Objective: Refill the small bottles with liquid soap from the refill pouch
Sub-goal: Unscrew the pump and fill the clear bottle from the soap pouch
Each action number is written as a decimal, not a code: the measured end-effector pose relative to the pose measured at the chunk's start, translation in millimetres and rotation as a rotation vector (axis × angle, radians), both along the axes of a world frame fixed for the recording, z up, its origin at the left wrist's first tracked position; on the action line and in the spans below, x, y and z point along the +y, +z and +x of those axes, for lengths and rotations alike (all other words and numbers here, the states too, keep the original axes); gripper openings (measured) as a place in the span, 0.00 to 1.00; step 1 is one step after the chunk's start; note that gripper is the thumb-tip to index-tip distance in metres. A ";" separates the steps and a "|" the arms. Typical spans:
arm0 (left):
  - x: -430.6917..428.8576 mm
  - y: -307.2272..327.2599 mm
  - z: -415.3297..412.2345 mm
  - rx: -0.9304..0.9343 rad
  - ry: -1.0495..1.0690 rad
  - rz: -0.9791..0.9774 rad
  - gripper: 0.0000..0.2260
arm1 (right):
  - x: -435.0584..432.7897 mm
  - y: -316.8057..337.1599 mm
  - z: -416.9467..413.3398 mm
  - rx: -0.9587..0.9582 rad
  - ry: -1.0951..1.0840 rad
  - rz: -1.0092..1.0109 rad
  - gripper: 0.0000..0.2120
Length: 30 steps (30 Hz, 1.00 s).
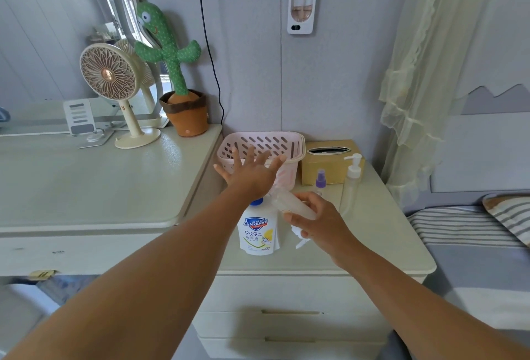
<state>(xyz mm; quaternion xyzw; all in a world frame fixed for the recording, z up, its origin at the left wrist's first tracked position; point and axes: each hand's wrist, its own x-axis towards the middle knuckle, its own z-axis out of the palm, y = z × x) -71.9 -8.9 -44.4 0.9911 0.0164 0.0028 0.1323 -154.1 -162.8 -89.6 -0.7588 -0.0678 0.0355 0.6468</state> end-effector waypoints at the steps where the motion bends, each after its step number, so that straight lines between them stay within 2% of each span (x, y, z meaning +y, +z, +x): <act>1: -0.1 0.9 0.4 0.001 -0.010 0.014 0.30 | -0.5 0.0 -0.4 -0.001 0.000 0.001 0.15; 7: -1.5 18.0 -0.3 -0.041 -0.008 0.120 0.30 | -2.0 5.5 0.9 -0.012 -0.003 0.013 0.17; 10: 0.4 11.6 3.1 -0.029 -0.009 0.061 0.30 | -0.5 4.1 2.0 -0.010 -0.003 0.015 0.16; 13: 4.4 -3.5 8.5 -0.025 -0.031 0.019 0.38 | -0.1 -0.5 2.6 -0.002 -0.001 -0.008 0.16; 16: 4.3 -11.6 14.3 -0.012 -0.033 0.028 0.37 | -0.6 -2.1 1.1 0.000 0.000 -0.005 0.16; 19: 5.1 -8.7 17.9 -0.015 -0.046 0.046 0.50 | -1.4 -0.3 1.5 0.006 -0.010 -0.008 0.17; 23: -0.6 15.4 4.1 0.004 0.015 0.029 0.30 | -2.2 3.4 1.8 0.001 0.002 0.012 0.17; 27: 2.0 10.4 5.0 -0.001 -0.003 0.000 0.29 | -1.8 3.9 2.4 -0.005 0.008 0.013 0.16; 30: 4.7 -2.9 6.7 -0.012 -0.021 -0.003 0.34 | -1.7 0.7 1.5 -0.003 0.018 -0.001 0.15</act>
